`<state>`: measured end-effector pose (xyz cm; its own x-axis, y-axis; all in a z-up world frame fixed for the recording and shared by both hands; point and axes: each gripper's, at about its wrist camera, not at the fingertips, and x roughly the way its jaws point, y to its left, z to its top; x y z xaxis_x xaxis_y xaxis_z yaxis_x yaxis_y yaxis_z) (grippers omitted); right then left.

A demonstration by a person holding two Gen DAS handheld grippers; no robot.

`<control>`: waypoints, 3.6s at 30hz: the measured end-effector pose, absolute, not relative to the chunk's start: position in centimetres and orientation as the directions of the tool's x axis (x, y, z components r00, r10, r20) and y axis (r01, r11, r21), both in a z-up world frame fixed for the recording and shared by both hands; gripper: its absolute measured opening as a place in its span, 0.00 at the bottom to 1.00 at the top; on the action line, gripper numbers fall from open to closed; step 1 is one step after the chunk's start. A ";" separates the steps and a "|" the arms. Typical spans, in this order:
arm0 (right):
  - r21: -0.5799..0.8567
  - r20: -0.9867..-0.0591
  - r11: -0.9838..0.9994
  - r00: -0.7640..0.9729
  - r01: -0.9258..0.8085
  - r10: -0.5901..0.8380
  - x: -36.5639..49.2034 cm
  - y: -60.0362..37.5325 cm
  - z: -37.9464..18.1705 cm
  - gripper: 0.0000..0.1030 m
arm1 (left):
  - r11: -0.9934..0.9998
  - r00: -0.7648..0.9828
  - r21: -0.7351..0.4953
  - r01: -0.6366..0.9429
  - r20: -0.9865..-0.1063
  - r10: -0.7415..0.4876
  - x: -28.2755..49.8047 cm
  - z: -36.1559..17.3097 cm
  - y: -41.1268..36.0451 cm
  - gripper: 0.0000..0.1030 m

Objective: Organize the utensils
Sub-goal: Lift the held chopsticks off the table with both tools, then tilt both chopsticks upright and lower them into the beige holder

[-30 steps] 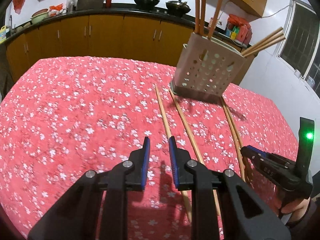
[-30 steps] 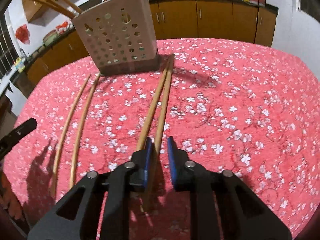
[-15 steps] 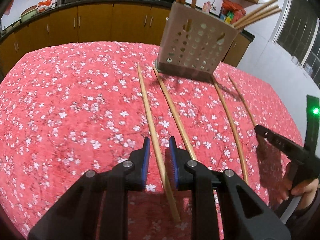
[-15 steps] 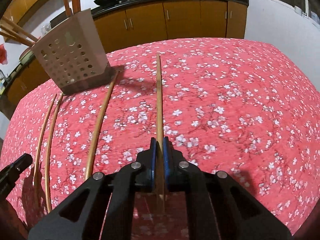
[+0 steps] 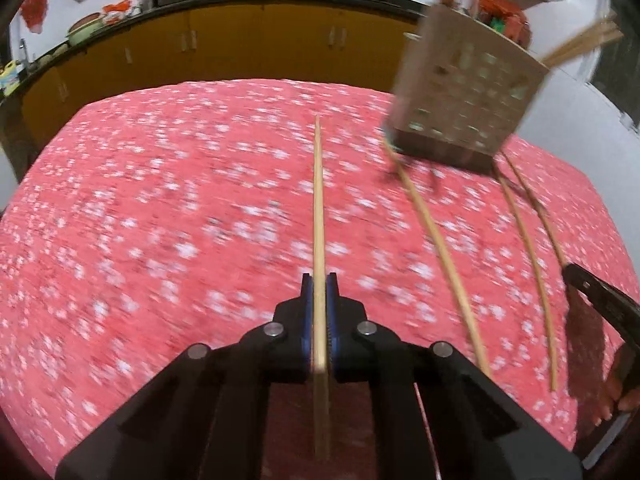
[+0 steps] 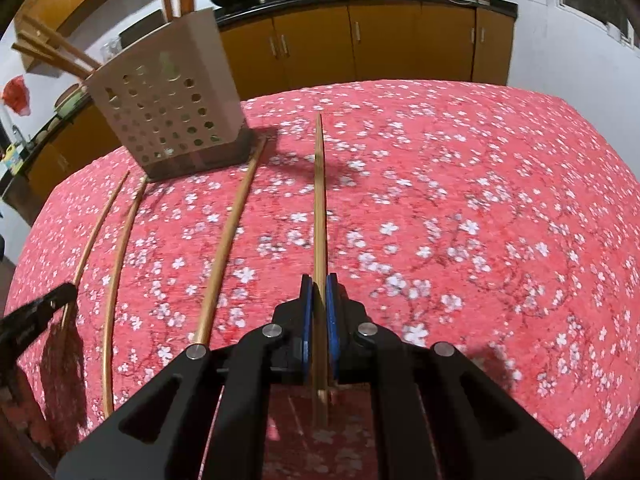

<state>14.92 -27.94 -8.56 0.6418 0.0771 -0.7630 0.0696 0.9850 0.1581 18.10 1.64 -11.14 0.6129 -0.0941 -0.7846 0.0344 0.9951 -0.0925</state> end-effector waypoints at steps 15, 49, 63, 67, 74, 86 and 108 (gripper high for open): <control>0.137 -0.751 0.990 0.656 0.044 0.075 15.6 -27.1 -9.0 0.08 | 0.994 0.642 -0.111 0.013 -0.761 -0.094 18.3 -11.2 4.0 0.10; 0.153 -0.749 0.988 0.655 0.027 0.098 14.7 -27.6 -8.4 0.08 | 0.995 0.617 -0.078 0.055 -0.781 -0.096 16.8 -10.8 3.4 0.08; 0.187 -0.580 0.981 0.811 0.042 0.076 11.7 -29.8 -0.8 0.08 | 0.993 0.710 -0.089 0.082 -0.694 -0.121 14.4 -3.9 4.9 0.08; 0.184 -0.529 0.982 0.846 0.038 0.067 11.4 -30.0 1.2 0.08 | 0.991 0.761 -0.098 0.092 -0.635 -0.133 13.9 -0.9 5.0 0.08; 0.179 -0.468 0.984 0.881 0.023 0.064 11.2 -29.8 3.6 0.07 | 0.986 0.837 -0.121 0.118 -0.522 -0.164 13.1 3.9 4.9 0.08; 0.203 -0.421 0.978 0.898 -0.045 0.129 11.0 -29.4 7.3 0.07 | 0.975 0.868 -0.108 0.194 -0.445 -0.222 13.3 7.6 3.2 0.07; 0.195 -0.095 0.969 0.980 -0.153 0.174 14.7 -25.6 16.7 0.07 | 0.950 0.933 -0.113 0.292 -0.185 -0.308 18.2 16.3 -4.3 0.07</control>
<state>14.74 -25.60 16.68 0.9802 0.1739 -0.0946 -0.1531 0.9688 0.1951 18.21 -4.30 16.26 0.9331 -0.3084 -0.1849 0.2916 0.9499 -0.1129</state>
